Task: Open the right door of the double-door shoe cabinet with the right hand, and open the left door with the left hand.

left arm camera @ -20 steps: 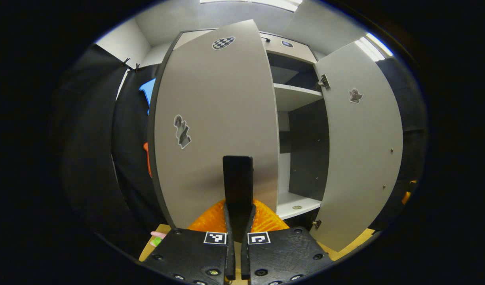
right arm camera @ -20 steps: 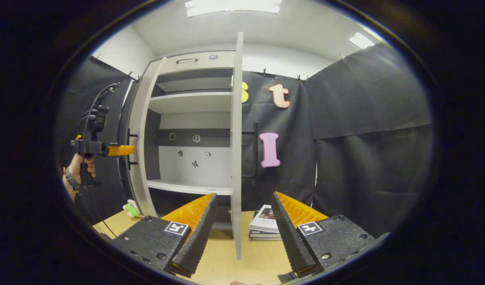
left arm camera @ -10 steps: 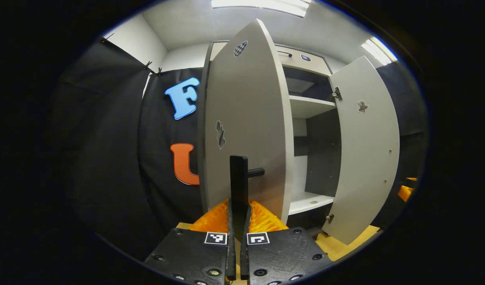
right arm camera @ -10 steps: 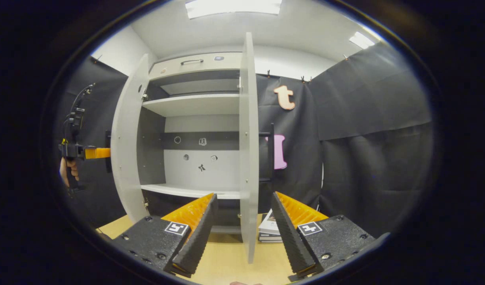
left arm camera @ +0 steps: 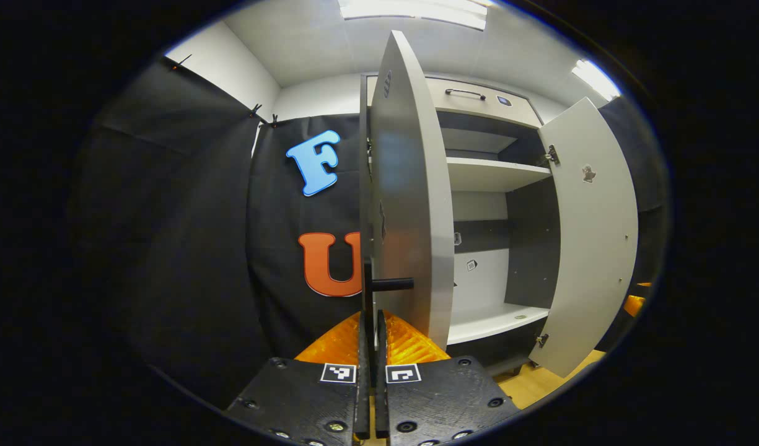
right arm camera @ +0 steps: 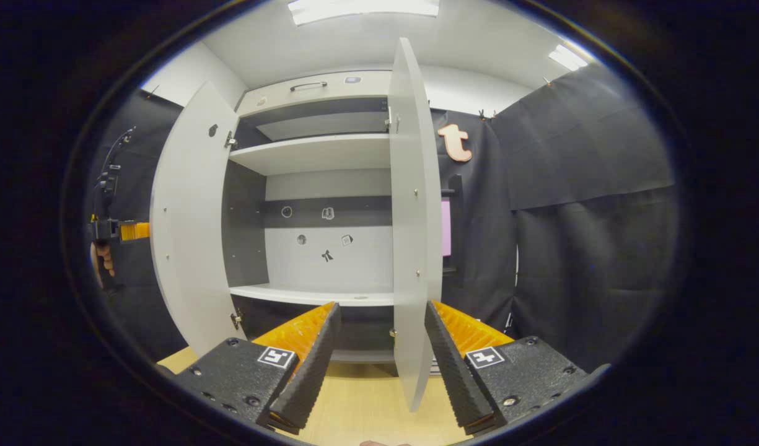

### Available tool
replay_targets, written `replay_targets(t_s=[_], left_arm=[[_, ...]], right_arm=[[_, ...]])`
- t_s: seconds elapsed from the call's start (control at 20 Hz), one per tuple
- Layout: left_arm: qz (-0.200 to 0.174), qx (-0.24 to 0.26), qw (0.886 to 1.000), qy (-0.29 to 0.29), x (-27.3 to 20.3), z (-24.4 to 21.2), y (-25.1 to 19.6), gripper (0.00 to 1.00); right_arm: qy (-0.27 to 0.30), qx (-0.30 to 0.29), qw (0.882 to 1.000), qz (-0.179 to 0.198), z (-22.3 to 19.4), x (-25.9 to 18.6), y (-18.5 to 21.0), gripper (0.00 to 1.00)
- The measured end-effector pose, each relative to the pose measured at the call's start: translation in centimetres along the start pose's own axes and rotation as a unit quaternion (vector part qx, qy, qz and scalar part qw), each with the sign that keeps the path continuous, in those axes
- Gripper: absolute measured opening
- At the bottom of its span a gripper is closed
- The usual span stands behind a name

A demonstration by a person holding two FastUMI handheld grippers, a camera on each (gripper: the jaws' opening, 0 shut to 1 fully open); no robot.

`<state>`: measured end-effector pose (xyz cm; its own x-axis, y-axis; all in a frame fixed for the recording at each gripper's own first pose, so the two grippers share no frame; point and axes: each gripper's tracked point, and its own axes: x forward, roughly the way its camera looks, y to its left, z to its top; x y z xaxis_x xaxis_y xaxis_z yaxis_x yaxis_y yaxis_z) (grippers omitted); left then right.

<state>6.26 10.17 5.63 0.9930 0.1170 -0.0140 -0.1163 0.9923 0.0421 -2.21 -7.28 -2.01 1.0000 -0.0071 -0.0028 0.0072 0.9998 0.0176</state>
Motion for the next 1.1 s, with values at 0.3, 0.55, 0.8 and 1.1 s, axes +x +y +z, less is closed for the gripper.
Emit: replay_targets(t_s=[0.3, 0.55, 0.8, 1.1], left_arm=[[-0.025, -0.005, 1.000, -0.011, 0.2, 0.0, 1.7, 0.00], [0.002, -0.020, 0.999, -0.031, -3.5, 0.3, 2.3, 0.03], [-0.033, 0.006, 0.998, -0.047, -7.4, -2.7, -7.4, 0.13], [-0.079, 0.005, 0.997, -0.023, -7.3, -7.3, -15.9, 0.10]], right_arm=[[0.003, 0.000, 1.000, 0.002, -0.2, 0.6, 0.9, 0.86], [0.012, -0.006, 1.000, 0.005, -0.9, 0.7, 1.2, 0.86], [-0.015, -0.012, 1.000, 0.002, -0.2, 0.1, 0.9, 0.86], [-0.017, -0.027, 0.999, 0.027, -0.6, -1.1, 1.1, 0.86]])
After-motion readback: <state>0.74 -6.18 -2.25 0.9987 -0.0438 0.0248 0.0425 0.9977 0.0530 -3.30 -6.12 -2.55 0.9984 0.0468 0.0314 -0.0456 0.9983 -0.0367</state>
